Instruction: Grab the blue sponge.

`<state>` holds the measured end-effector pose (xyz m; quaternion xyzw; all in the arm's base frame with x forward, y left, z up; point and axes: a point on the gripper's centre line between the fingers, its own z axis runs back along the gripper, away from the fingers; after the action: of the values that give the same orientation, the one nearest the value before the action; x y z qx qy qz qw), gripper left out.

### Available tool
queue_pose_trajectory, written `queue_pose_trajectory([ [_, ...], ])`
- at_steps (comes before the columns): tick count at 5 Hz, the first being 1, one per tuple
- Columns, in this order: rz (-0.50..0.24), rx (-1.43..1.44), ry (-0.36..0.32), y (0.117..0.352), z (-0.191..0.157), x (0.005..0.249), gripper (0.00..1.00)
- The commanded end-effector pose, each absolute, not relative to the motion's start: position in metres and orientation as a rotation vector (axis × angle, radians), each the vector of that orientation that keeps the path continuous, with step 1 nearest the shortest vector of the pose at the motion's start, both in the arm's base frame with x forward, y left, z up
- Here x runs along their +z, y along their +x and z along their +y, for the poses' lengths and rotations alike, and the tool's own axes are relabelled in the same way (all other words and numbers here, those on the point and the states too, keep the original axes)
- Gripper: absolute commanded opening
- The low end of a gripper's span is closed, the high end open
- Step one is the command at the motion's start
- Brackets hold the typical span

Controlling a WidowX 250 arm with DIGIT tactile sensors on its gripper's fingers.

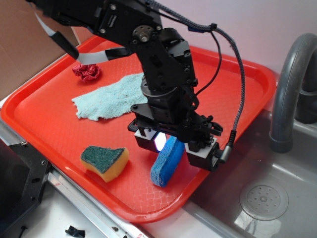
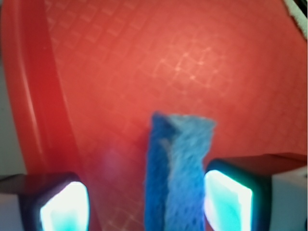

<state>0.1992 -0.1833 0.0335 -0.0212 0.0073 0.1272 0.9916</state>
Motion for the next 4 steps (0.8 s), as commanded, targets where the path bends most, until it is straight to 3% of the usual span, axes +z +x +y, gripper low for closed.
queue_pose_trajectory([
  [1, 0.037, 0.306, -0.058, 0.202, -0.186, 0.033, 0.0],
  [2, 0.051, 0.339, -0.045, 0.202, -0.181, 0.03, 0.0],
  [3, 0.036, 0.362, -0.043, 0.203, -0.177, 0.043, 0.0],
  [4, 0.009, 0.326, -0.069, 0.204, -0.163, 0.085, 0.0],
])
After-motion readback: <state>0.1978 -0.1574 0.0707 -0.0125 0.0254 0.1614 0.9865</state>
